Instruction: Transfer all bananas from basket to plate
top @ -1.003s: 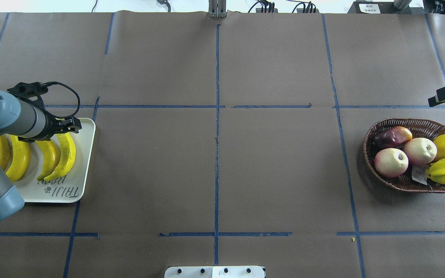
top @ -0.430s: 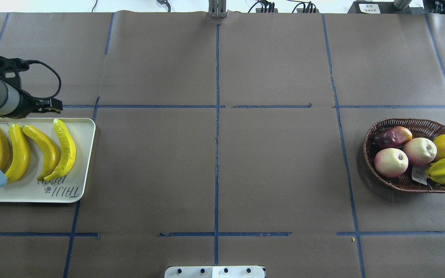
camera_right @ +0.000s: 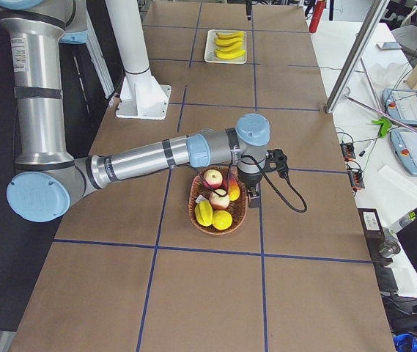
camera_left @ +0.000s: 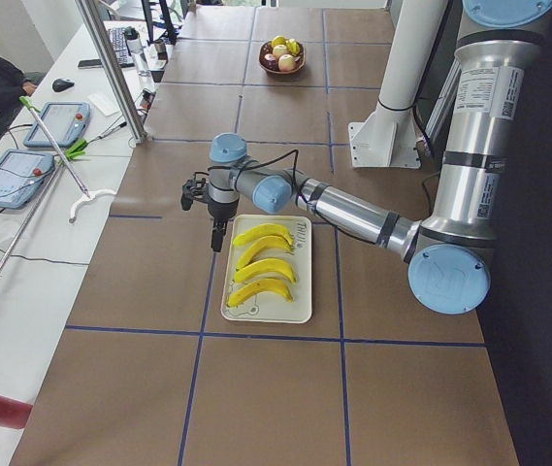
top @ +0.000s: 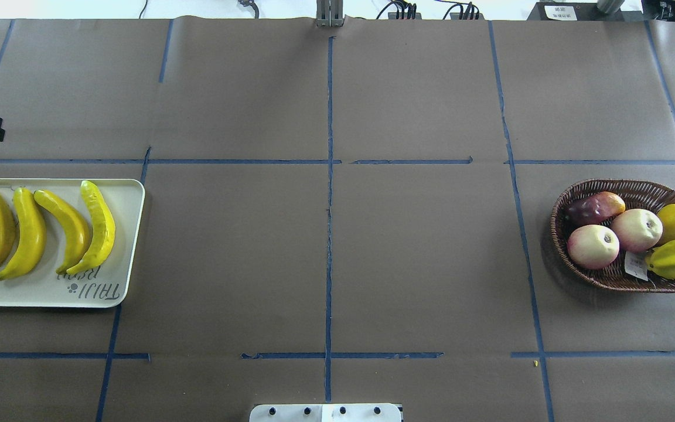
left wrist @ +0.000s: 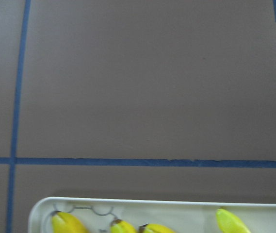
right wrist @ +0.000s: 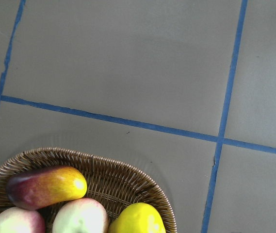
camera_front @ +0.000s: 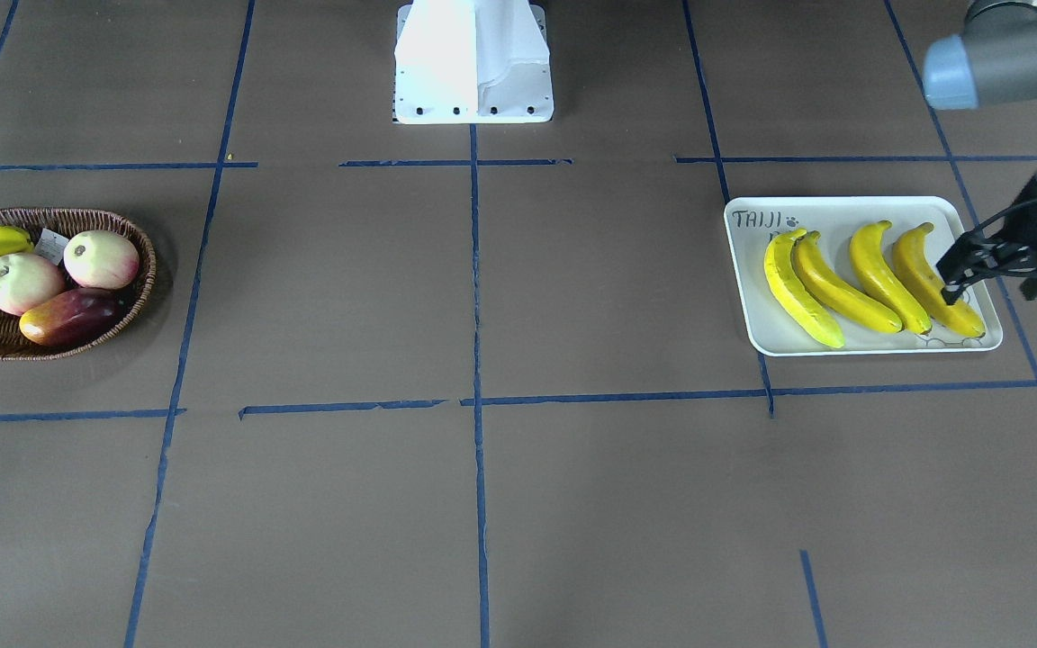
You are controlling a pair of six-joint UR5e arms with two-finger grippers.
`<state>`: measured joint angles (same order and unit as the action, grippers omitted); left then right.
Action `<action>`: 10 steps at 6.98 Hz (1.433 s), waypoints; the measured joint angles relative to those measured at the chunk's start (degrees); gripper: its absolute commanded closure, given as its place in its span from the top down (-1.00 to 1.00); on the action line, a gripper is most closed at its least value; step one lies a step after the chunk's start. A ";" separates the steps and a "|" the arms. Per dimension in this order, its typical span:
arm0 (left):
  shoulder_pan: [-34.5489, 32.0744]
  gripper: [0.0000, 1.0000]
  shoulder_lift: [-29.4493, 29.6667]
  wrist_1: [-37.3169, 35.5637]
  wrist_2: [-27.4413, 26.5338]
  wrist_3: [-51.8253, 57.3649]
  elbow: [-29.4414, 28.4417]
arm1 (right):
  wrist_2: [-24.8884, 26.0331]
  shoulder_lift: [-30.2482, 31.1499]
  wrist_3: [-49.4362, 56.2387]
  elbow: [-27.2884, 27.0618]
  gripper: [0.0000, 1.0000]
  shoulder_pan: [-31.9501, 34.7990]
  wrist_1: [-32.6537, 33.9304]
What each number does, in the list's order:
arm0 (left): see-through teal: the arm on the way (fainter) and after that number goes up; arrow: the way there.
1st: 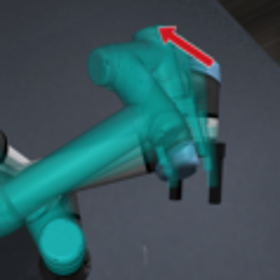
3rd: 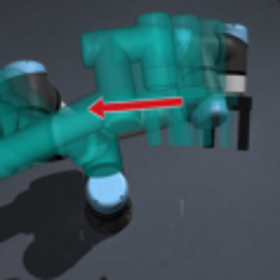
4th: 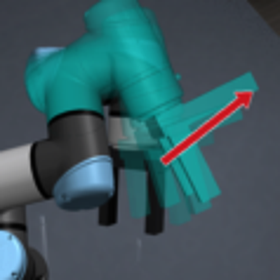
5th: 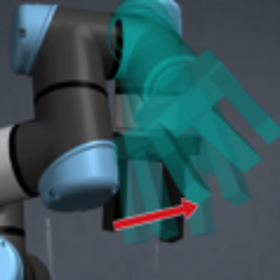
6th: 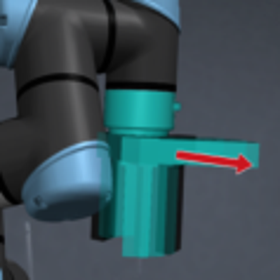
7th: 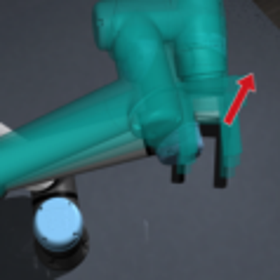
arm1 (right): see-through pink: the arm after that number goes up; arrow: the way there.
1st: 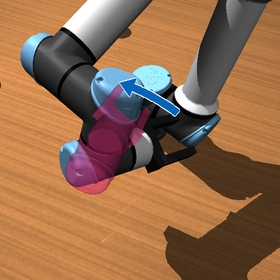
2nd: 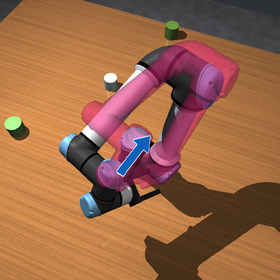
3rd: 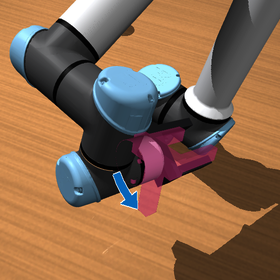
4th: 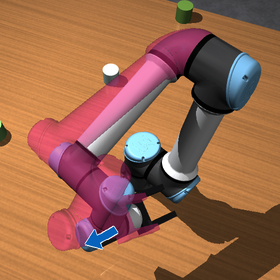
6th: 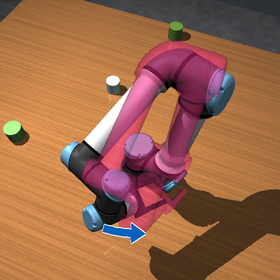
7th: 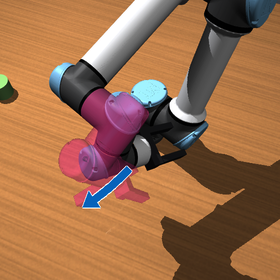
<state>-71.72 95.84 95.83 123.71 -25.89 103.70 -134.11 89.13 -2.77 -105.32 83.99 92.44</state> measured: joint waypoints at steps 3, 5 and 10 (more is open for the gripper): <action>-13.47 1.00 0.01 -12.28 6.48 20.99 -3.67 | -1.23 2.66 0.08 1.13 1.00 0.42 -0.30; -16.87 1.00 0.08 -12.30 6.98 26.76 -10.19 | -6.87 4.53 -0.17 1.39 1.00 2.01 -0.33; -18.22 1.00 -2.90 -10.91 16.03 28.03 -13.82 | -8.60 5.21 0.01 3.42 1.00 2.96 -0.39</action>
<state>-89.94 92.94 84.92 139.74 2.14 89.88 -142.71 94.34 -2.76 -101.90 86.95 92.05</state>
